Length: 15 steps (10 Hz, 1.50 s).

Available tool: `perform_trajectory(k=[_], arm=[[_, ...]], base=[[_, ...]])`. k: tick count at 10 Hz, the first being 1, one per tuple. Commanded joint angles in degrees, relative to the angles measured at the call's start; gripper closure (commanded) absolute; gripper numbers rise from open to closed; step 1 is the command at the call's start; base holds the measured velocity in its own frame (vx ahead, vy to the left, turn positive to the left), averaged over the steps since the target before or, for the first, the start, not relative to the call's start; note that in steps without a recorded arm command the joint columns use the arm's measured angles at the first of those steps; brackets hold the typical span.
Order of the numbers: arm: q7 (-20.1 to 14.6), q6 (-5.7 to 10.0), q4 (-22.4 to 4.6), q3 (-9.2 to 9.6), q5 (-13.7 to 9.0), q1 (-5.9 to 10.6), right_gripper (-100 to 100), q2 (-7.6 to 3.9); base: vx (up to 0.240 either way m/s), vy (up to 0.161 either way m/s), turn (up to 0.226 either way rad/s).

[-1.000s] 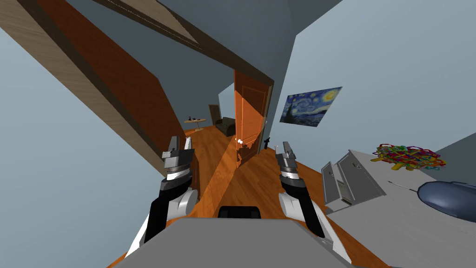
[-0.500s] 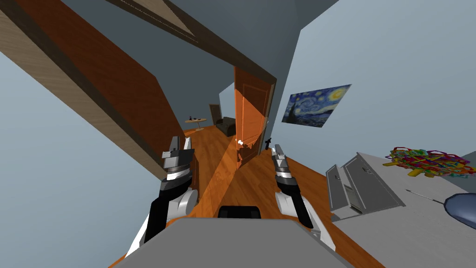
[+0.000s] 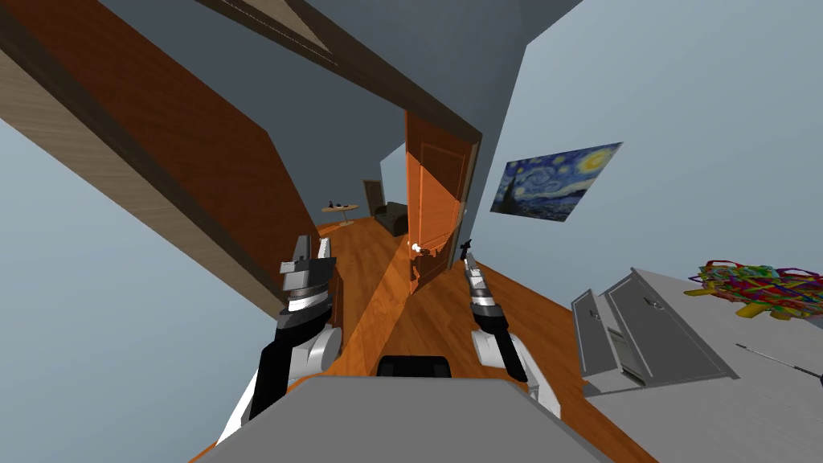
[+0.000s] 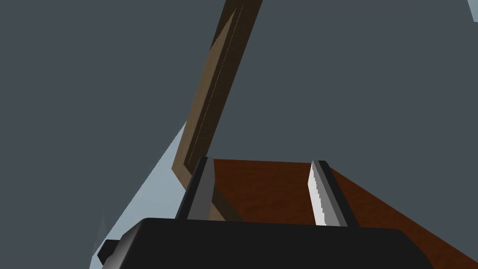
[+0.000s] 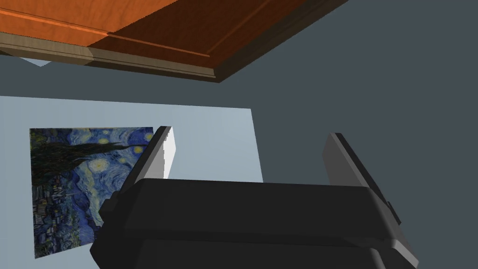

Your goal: Push the door open

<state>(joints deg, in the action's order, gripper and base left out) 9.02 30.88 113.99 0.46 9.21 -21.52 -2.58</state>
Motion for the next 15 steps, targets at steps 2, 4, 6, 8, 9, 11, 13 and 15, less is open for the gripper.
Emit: perform_trajectory(k=[2,4,6,8,9,11,13,15], arm=[[4.14,1.44,-4.8,0.35,1.09,2.08,-100,-0.66],[5.79,2.02,-7.68,0.52,1.55,2.89,-100,-0.87],[9.12,3.19,-11.66,0.87,2.49,4.53,-100,-1.29],[10.88,3.8,-14.21,1.06,2.98,5.4,-100,-1.48],[12.63,4.42,-15.7,1.24,3.47,6.27,-100,-1.67],[14.39,5.03,-18.71,1.42,3.96,7.13,-100,-1.86],[16.19,5.66,-21.33,1.61,4.46,8.02,-100,-2.02],[17.99,6.29,-23.75,1.8,4.96,8.91,-100,-2.19]], base=[[0.086,-0.019,0.04],[0.093,-0.036,0.033],[0.065,-0.017,0.034],[0.054,-0.016,0.019],[0.077,-0.023,0.049],[0.055,-0.018,0.022],[0.049,-0.012,0.023],[0.062,-0.026,0.034]])
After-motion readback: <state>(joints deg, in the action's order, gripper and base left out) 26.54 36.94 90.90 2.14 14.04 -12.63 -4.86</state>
